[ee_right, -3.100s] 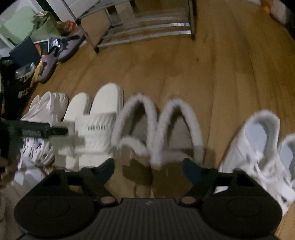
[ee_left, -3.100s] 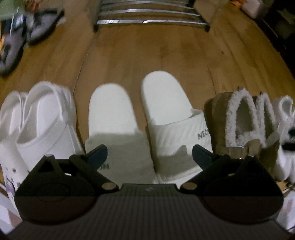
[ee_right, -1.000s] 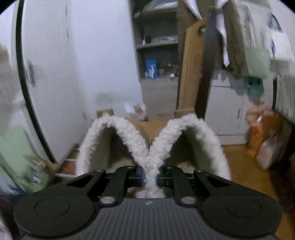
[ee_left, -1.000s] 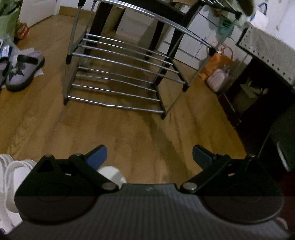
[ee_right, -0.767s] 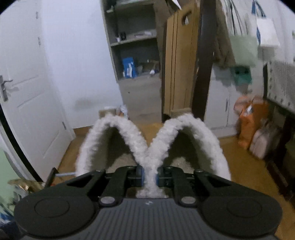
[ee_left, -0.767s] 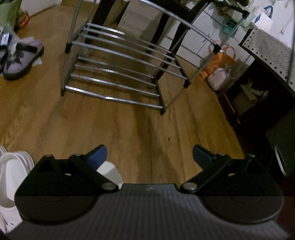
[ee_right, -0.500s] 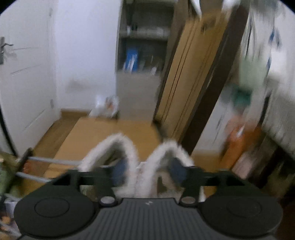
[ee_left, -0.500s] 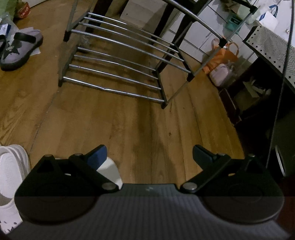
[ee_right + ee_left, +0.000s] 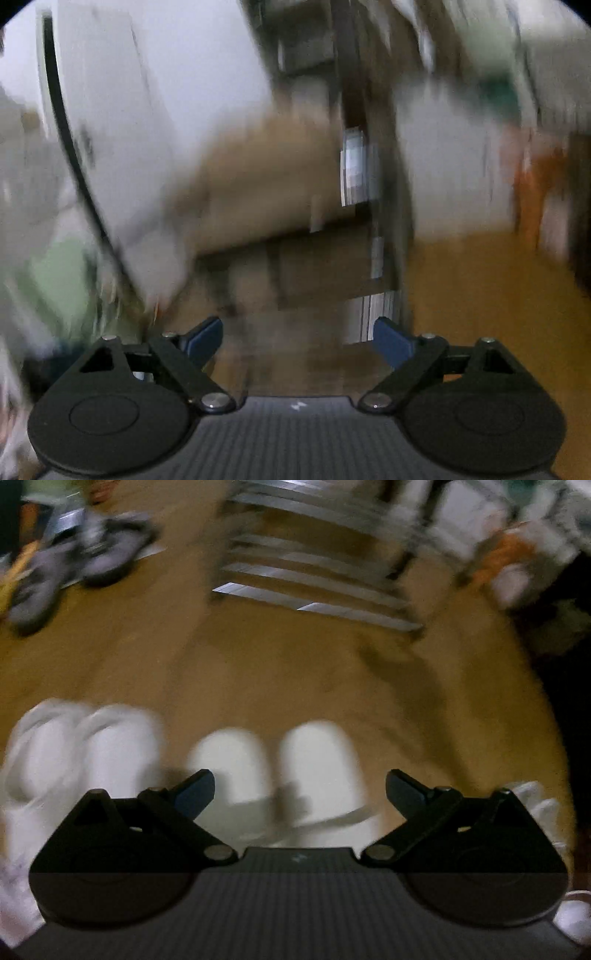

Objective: Organize scattered shoes

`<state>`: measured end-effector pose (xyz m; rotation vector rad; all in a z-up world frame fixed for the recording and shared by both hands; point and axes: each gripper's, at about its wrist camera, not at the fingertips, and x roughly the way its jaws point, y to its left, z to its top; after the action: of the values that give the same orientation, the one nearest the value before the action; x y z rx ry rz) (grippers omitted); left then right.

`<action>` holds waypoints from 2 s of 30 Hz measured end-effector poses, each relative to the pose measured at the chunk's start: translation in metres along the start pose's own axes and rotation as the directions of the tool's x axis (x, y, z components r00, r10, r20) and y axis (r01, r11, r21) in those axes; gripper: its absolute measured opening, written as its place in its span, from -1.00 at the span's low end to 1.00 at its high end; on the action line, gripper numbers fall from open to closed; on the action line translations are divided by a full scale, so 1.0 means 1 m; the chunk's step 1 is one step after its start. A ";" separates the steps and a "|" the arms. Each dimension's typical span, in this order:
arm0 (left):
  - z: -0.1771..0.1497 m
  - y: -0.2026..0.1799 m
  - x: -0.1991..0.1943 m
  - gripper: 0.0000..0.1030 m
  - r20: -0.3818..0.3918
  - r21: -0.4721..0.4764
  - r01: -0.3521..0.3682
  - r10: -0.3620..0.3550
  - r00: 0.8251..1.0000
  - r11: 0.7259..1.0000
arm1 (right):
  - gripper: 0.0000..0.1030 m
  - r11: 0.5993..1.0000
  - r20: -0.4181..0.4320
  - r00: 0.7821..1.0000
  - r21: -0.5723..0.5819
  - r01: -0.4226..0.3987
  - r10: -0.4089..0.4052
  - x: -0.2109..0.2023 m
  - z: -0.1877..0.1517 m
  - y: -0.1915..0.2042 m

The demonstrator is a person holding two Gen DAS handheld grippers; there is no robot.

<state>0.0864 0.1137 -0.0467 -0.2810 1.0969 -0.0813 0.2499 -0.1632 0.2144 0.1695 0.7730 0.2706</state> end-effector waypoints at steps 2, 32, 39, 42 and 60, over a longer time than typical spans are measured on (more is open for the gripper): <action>-0.010 0.019 0.002 0.96 -0.008 -0.080 -0.020 0.019 1.000 0.997 | -0.02 0.999 -0.188 0.982 -0.022 -0.027 0.022 0.036 -0.064 0.006; -0.071 0.073 0.005 0.96 -0.011 -0.036 -0.036 0.036 0.999 0.999 | 0.53 0.978 -0.982 0.187 0.038 0.207 -0.001 0.283 -0.275 0.088; -0.077 0.081 0.014 0.96 -0.034 -0.059 -0.037 0.035 0.999 0.998 | 0.03 0.962 -0.965 0.098 -0.230 0.146 -0.245 0.287 -0.311 0.117; -0.078 0.086 0.012 0.96 -0.033 -0.078 -0.028 0.025 0.999 0.997 | -0.60 0.970 -0.965 0.123 -0.219 0.102 -0.231 0.278 -0.310 0.125; -0.017 0.019 -0.001 0.96 0.066 0.053 0.097 -0.101 0.993 0.994 | -0.62 0.997 -0.779 0.627 0.037 0.064 -0.012 0.184 -0.120 0.058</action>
<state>0.0695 0.1290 -0.0579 -0.2920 1.0110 -0.1857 0.2804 -0.0466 0.0219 0.0846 1.6696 0.2787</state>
